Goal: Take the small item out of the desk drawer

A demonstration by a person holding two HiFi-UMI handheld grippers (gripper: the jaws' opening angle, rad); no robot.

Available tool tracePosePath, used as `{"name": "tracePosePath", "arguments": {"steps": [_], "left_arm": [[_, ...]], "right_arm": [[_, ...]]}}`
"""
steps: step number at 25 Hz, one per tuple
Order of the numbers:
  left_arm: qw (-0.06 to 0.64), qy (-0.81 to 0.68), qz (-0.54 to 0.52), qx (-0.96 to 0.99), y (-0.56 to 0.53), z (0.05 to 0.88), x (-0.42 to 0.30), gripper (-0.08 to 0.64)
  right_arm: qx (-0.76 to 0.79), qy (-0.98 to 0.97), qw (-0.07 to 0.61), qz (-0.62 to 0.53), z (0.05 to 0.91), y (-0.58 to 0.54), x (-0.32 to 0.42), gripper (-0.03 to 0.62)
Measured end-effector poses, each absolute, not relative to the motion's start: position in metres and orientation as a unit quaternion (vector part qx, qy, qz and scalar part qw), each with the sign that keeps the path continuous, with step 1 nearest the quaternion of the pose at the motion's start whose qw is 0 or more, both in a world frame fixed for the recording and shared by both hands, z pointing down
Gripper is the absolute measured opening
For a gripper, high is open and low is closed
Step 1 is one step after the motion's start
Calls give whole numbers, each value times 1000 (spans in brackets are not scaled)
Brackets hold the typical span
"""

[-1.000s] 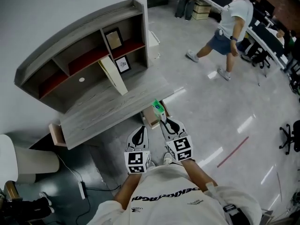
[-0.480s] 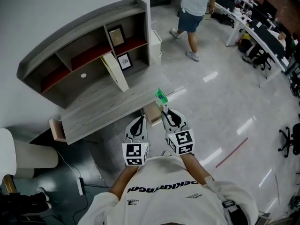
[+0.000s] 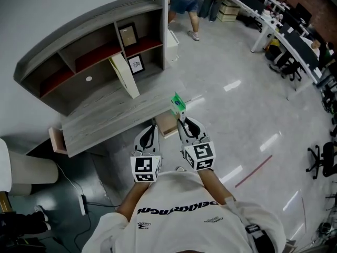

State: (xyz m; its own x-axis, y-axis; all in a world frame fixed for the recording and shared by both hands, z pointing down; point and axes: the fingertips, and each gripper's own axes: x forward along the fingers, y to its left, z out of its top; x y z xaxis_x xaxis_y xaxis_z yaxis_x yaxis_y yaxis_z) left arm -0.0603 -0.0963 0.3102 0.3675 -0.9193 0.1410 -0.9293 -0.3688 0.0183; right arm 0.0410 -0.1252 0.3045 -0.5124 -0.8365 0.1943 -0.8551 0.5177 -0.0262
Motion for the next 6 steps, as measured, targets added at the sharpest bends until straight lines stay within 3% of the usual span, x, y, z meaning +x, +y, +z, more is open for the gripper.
{"name": "tracePosePath", "arguments": {"steps": [6], "left_arm": [[46,-561,50,825,-96,314,-55,15]], "right_arm": [[486,-869,80,55,308,-125,46,107]]}}
